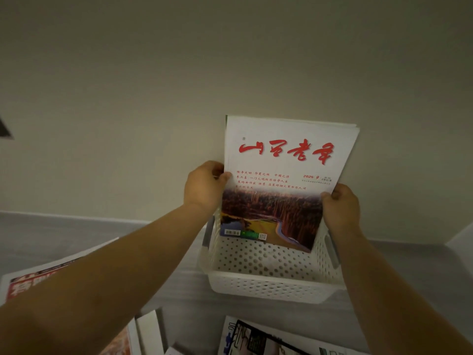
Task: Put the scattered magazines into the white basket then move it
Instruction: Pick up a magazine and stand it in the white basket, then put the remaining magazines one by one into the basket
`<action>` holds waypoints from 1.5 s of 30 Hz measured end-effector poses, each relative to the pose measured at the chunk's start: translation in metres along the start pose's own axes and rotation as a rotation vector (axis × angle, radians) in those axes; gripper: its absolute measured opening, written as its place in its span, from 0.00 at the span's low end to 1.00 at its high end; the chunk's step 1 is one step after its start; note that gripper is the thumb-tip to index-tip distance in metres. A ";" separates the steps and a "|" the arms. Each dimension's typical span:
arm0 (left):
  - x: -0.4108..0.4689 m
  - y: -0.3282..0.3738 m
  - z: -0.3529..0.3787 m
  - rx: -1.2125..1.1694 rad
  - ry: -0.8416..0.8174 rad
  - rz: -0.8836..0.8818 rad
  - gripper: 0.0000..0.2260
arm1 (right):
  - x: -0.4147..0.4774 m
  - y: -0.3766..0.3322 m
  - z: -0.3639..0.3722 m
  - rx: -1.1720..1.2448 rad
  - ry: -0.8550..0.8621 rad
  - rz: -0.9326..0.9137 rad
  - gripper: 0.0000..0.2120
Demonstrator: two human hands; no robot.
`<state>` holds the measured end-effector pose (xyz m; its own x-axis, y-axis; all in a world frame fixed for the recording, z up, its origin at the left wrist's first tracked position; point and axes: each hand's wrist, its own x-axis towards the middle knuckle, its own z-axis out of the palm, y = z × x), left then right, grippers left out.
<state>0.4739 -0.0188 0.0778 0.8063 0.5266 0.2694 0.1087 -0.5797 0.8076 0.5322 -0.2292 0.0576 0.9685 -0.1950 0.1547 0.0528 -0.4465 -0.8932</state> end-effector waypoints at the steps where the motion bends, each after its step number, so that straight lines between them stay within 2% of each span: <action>1: 0.000 -0.001 0.000 -0.007 0.001 -0.001 0.11 | 0.001 0.000 0.001 -0.006 -0.001 -0.009 0.12; 8: 0.009 -0.011 -0.009 0.012 0.057 -0.065 0.10 | -0.001 -0.005 0.001 -0.020 0.006 -0.155 0.12; 14: 0.005 -0.007 -0.006 0.000 -0.051 -0.096 0.12 | -0.003 0.000 -0.007 -0.168 0.032 -0.081 0.13; 19: -0.011 -0.011 -0.016 0.026 -0.118 -0.112 0.15 | -0.014 -0.001 -0.022 -0.141 -0.021 -0.065 0.23; 22: -0.036 -0.013 -0.036 0.045 -0.140 -0.062 0.16 | -0.032 0.000 -0.035 -0.140 0.029 -0.109 0.22; 26: -0.100 -0.029 -0.080 0.092 -0.268 -0.013 0.14 | -0.089 0.008 -0.052 -0.112 0.010 -0.162 0.20; 29: -0.163 -0.059 -0.121 0.136 -0.419 -0.066 0.12 | -0.146 0.024 -0.065 -0.186 -0.082 -0.160 0.18; 31: -0.203 -0.076 -0.144 0.151 -0.449 -0.133 0.09 | -0.181 0.039 -0.072 -0.258 -0.206 -0.122 0.20; 33: -0.240 -0.088 -0.163 0.124 -0.429 -0.227 0.07 | -0.207 0.059 -0.078 -0.534 -0.441 -0.178 0.23; 35: -0.274 -0.097 -0.175 -0.054 -0.444 -0.398 0.06 | -0.222 0.079 -0.088 -0.896 -0.703 -0.225 0.30; 36: -0.291 -0.098 -0.178 -0.177 -0.461 -0.481 0.06 | -0.224 0.087 -0.094 -0.967 -0.771 -0.204 0.34; 38: -0.318 -0.094 -0.177 -0.373 -0.457 -0.602 0.04 | -0.226 0.100 -0.105 -0.995 -0.784 -0.153 0.38; 40: -0.335 -0.087 -0.166 -0.400 -0.437 -0.679 0.05 | -0.231 0.108 -0.109 -1.032 -0.732 -0.153 0.35; 43: -0.349 -0.068 -0.139 -0.380 -0.463 -0.616 0.09 | -0.247 0.112 -0.105 -0.997 -0.669 -0.129 0.29; 45: -0.350 -0.055 -0.123 -0.192 -0.530 -0.535 0.11 | -0.258 0.111 -0.103 -0.956 -0.664 -0.118 0.28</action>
<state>0.1144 -0.0947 0.0031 0.8480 0.3092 -0.4304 0.4980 -0.1872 0.8467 0.2630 -0.3186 -0.0382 0.9215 0.2604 -0.2882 0.2208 -0.9616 -0.1628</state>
